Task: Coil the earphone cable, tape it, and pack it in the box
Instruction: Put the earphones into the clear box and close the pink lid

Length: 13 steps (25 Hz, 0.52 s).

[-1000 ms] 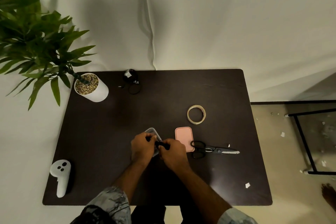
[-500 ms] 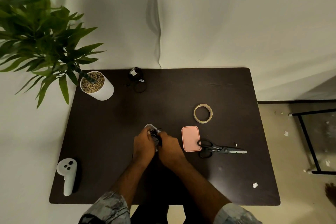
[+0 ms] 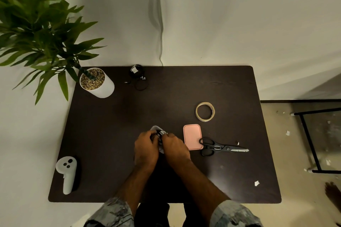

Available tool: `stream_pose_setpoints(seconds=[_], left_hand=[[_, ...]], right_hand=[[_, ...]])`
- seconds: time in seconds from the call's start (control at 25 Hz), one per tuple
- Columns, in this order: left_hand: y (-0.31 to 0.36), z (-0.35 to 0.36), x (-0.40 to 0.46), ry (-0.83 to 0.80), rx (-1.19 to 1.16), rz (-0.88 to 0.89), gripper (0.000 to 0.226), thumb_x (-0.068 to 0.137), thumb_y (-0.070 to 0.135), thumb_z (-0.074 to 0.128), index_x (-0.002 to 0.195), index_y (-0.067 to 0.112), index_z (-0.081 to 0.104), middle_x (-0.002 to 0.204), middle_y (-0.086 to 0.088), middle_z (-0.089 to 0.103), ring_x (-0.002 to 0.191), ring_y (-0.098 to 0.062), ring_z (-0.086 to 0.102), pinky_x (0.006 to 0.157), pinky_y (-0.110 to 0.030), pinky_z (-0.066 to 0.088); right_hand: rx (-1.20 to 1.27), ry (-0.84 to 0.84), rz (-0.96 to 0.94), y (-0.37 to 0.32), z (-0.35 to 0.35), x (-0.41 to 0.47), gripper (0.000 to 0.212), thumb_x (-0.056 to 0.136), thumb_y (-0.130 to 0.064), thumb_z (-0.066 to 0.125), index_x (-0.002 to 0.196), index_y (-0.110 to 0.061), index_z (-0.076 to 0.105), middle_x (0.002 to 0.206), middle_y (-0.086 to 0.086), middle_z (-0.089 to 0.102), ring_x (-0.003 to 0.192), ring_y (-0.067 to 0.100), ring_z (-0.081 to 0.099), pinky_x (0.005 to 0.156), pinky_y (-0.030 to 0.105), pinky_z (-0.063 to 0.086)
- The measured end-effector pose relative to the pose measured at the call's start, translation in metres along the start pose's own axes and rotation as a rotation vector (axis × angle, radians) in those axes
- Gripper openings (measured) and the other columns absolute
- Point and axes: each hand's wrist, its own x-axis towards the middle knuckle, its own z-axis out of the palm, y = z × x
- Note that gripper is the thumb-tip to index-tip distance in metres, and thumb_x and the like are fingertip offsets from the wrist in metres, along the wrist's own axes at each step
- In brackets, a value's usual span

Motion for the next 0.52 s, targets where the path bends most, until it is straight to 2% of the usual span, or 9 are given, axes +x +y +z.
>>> stream_pose_setpoints(seconds=[0.12, 0.2, 0.32, 0.44, 0.52], left_hand=[[-0.003, 0.003, -0.002, -0.090, 0.013, -0.008, 0.029, 0.097, 0.025, 0.059, 0.125, 0.031, 0.067, 0.117, 0.000, 0.072, 0.107, -0.017, 0.068, 0.094, -0.035, 0.056], [-0.003, 0.004, -0.002, -0.143, 0.023, -0.006, 0.036, 0.095, 0.023, 0.056, 0.128, 0.038, 0.061, 0.122, 0.003, 0.068, 0.108, -0.013, 0.067, 0.097, -0.034, 0.056], [0.000, 0.001, -0.004, -0.130, -0.014, 0.028, 0.036, 0.092, 0.013, 0.061, 0.123, 0.032, 0.061, 0.121, 0.009, 0.060, 0.107, -0.007, 0.062, 0.096, -0.030, 0.054], [0.000, -0.002, -0.005, -0.060, -0.066, 0.063, 0.029, 0.090, 0.011, 0.068, 0.113, 0.026, 0.059, 0.118, 0.007, 0.050, 0.098, -0.005, 0.060, 0.090, -0.032, 0.057], [-0.003, -0.003, -0.004, -0.054, -0.050, 0.080, 0.029, 0.090, 0.011, 0.069, 0.111, 0.027, 0.058, 0.115, 0.007, 0.055, 0.098, -0.006, 0.061, 0.089, -0.034, 0.059]], right_hand=[[-0.036, 0.043, -0.021, 0.009, 0.007, -0.001, 0.046, 0.102, -0.022, 0.066, 0.145, -0.012, 0.056, 0.148, 0.013, 0.053, 0.136, 0.029, 0.050, 0.110, 0.042, 0.051], [-0.022, 0.049, -0.026, 0.014, 0.010, -0.002, 0.047, 0.102, -0.024, 0.067, 0.146, -0.014, 0.055, 0.150, 0.013, 0.054, 0.139, 0.027, 0.047, 0.114, 0.042, 0.049], [0.043, 0.095, -0.031, 0.017, 0.009, -0.005, 0.044, 0.102, -0.022, 0.066, 0.143, -0.014, 0.057, 0.147, 0.011, 0.058, 0.138, 0.027, 0.050, 0.117, 0.041, 0.045], [0.084, 0.187, -0.024, 0.022, 0.006, -0.007, 0.041, 0.100, -0.020, 0.067, 0.140, -0.015, 0.059, 0.142, 0.009, 0.059, 0.131, 0.025, 0.054, 0.112, 0.038, 0.048], [0.056, 0.196, -0.034, 0.025, 0.004, -0.006, 0.038, 0.101, -0.022, 0.066, 0.138, -0.015, 0.060, 0.139, 0.010, 0.058, 0.129, 0.025, 0.053, 0.107, 0.038, 0.050]])
